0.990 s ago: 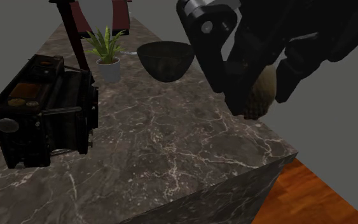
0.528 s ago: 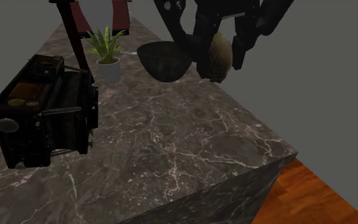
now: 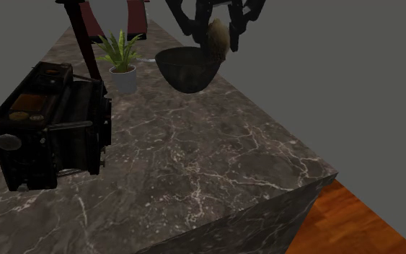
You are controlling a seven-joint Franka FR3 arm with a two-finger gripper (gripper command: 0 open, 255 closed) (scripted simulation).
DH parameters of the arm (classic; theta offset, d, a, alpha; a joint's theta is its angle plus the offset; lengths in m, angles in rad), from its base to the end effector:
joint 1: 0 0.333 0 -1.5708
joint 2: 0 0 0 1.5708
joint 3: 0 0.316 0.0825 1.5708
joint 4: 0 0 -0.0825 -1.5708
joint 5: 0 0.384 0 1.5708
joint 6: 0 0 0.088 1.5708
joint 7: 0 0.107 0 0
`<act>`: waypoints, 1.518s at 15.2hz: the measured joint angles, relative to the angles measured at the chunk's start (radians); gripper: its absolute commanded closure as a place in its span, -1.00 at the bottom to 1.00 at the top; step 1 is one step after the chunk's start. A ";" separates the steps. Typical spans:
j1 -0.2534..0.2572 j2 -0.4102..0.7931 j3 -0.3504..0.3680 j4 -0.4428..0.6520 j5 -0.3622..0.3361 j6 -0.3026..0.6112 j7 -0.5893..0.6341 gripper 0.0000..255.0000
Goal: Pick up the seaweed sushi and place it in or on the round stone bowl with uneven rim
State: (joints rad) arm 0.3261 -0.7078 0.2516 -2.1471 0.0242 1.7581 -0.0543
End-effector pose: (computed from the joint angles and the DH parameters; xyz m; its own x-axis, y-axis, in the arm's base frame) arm 0.2748 0.2240 0.6745 0.7790 0.5573 0.2872 0.5367 -0.8296 0.1539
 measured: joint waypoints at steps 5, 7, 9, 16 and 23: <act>-0.034 0.202 0.050 0.139 -0.029 0.062 0.036 1.00; -0.047 0.280 0.066 0.204 -0.047 0.073 0.049 1.00; -0.054 0.356 0.096 0.265 -0.068 0.083 0.079 1.00; -0.068 0.641 0.156 0.540 -0.177 0.067 0.142 1.00; -0.067 0.641 0.157 0.450 -0.181 0.157 0.160 1.00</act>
State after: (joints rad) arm 0.2590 -0.0672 0.4087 -1.6974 -0.1572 1.9147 0.1054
